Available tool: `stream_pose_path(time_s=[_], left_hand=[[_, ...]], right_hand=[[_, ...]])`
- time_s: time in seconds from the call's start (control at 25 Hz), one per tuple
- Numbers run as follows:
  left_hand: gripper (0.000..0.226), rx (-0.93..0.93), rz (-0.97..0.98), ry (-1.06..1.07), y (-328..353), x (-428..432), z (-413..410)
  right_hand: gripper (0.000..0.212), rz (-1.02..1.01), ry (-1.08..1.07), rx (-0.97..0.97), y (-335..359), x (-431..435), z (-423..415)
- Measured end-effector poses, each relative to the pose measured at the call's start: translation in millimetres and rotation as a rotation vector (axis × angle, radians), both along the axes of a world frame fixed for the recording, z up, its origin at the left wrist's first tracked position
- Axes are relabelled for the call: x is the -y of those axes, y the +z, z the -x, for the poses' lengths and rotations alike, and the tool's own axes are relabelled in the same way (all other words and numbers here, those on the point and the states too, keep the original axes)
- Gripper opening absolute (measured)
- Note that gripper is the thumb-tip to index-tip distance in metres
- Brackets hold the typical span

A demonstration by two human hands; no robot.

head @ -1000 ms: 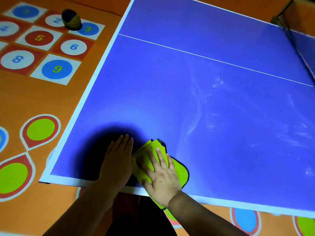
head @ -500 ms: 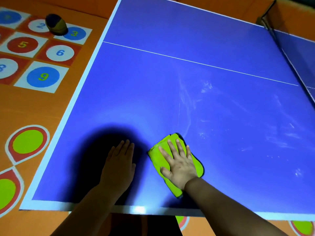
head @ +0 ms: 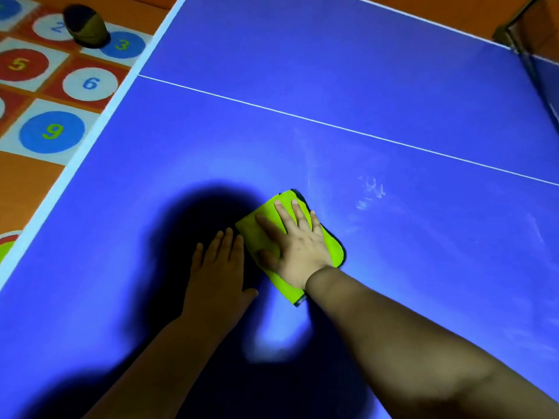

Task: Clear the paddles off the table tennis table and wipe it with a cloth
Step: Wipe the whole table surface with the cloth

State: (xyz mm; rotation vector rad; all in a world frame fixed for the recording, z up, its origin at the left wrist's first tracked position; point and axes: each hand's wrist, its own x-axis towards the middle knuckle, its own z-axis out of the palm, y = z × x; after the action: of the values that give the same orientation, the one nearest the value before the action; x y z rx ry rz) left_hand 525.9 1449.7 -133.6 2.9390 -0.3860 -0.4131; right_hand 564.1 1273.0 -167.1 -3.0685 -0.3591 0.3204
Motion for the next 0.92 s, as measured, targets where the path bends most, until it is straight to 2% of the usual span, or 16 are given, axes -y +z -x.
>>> stream_pose_path(time_s=[0.12,0.28,0.52,0.72,0.92], left_hand=[[0.106,-0.008,-0.052,0.048,0,31,-43],[0.108,-0.032,-0.122,-0.002,-9,55,-90],[0.107,-0.098,-0.296,-0.112,-7,71,-109],[0.103,-0.131,-0.319,-0.057,-3,79,-108],[0.107,-0.199,-0.270,-0.025,1,78,-106]], right_hand=[[0.068,-0.006,0.022,0.042,-8,20,-75],[0.066,-0.077,-0.006,0.034,-11,37,-173],[0.064,-0.056,-0.086,0.015,-18,55,-268],[0.058,-0.116,-0.171,0.028,-14,81,-280],[0.060,-0.105,-0.299,0.004,-9,112,-224]])
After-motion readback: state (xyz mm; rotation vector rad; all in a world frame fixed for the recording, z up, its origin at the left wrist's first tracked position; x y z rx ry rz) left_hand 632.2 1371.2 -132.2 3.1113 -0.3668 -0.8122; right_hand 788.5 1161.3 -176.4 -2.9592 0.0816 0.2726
